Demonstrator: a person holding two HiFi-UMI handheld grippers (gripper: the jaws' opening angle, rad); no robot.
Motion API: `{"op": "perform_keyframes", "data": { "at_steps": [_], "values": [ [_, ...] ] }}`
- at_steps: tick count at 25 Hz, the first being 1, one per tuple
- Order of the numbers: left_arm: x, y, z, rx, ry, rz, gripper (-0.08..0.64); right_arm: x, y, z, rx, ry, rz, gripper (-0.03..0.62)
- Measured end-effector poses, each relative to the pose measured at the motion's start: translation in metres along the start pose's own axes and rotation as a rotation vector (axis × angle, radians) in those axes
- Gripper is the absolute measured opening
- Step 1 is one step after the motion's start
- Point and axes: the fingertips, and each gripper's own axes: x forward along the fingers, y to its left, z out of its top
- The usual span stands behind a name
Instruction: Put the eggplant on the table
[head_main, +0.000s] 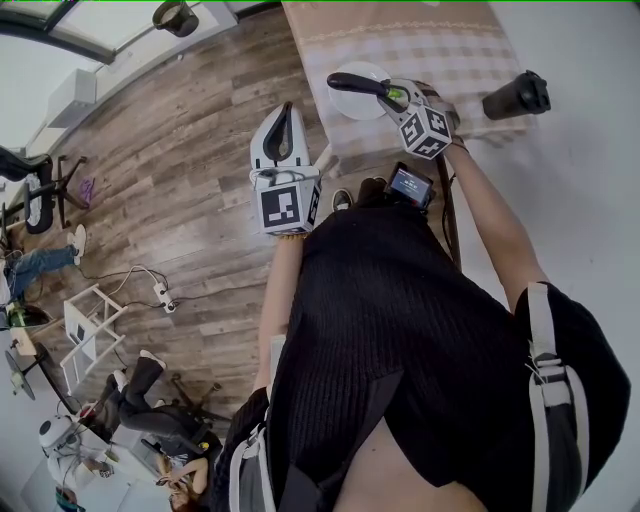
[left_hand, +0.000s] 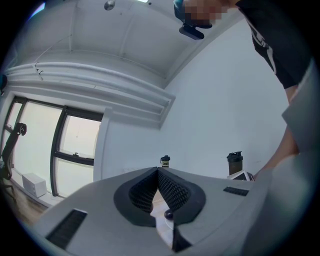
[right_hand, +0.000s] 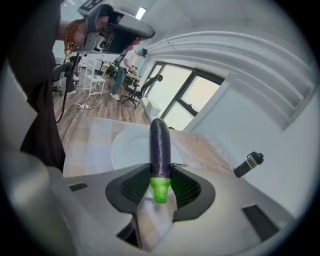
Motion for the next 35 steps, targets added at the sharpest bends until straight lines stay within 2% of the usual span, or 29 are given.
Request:
{"op": "perform_keyframes", "data": {
  "at_steps": [18, 30, 35],
  "values": [
    [0.003, 0.002, -0.009, -0.016, 0.029, -0.012, -0.011, 0.009, 0.009, 0.000, 0.105, 0.015, 0.086, 0.138],
    [0.003, -0.004, -0.014, 0.005, 0.044, -0.042, -0.011, 0.009, 0.010, 0.000, 0.118, 0.032, 0.081, 0.141],
    [0.004, -0.008, -0.016, 0.000, 0.055, -0.056, -0.011, 0.007, 0.007, 0.003, 0.134, 0.025, 0.074, 0.175]
  ]
}}
